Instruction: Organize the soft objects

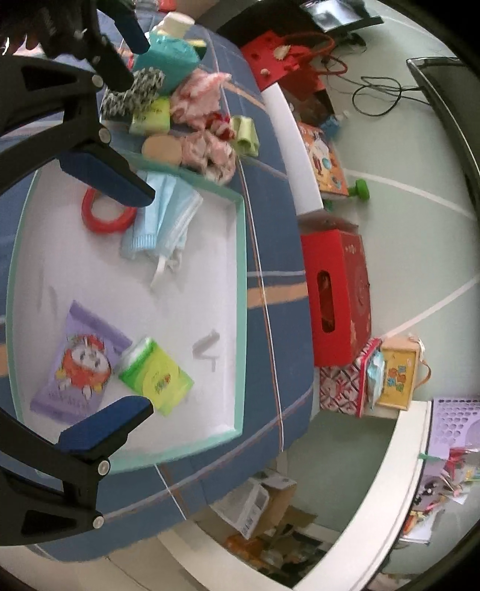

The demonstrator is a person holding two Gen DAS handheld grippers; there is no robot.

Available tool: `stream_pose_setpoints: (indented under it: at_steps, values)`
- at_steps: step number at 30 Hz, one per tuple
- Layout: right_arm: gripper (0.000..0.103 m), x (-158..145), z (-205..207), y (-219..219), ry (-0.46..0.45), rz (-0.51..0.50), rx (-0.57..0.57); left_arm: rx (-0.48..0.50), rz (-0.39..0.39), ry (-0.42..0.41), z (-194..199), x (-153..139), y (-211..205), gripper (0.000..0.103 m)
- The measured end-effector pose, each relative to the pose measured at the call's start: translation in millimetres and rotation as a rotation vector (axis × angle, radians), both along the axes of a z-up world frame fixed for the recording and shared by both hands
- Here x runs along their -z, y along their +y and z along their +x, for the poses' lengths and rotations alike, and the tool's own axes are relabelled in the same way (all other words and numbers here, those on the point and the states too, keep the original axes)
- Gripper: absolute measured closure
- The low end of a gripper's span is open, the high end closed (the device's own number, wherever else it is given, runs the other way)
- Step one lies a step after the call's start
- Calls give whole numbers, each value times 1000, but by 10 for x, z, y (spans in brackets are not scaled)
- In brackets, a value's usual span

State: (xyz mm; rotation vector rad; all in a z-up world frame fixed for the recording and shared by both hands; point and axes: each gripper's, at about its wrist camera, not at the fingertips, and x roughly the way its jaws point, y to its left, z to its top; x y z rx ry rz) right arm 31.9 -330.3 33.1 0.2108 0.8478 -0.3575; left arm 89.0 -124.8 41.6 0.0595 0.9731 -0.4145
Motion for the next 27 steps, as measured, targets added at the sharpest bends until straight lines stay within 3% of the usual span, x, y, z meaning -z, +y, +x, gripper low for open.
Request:
stream_pose_setpoints:
  at_steps: [5, 10, 15, 20, 27]
  values:
    - [0, -68, 98, 237, -52, 91, -66, -104, -51, -48, 100, -211, 479, 11]
    - [0, -100, 208, 608, -67, 112, -158, -243, -6, -87, 215, -288, 984, 11]
    - [0, -52, 338, 1067, -33, 55, -246, -348, 31, -51, 306, -207, 1461, 11]
    - [0, -16, 436, 1418, -22, 25, -332, -462, -12, -28, 330, -147, 1886, 11]
    - [0, 154, 554, 1612, 15, 66, -391, -486, -70, -44, 373, -77, 2001, 11]
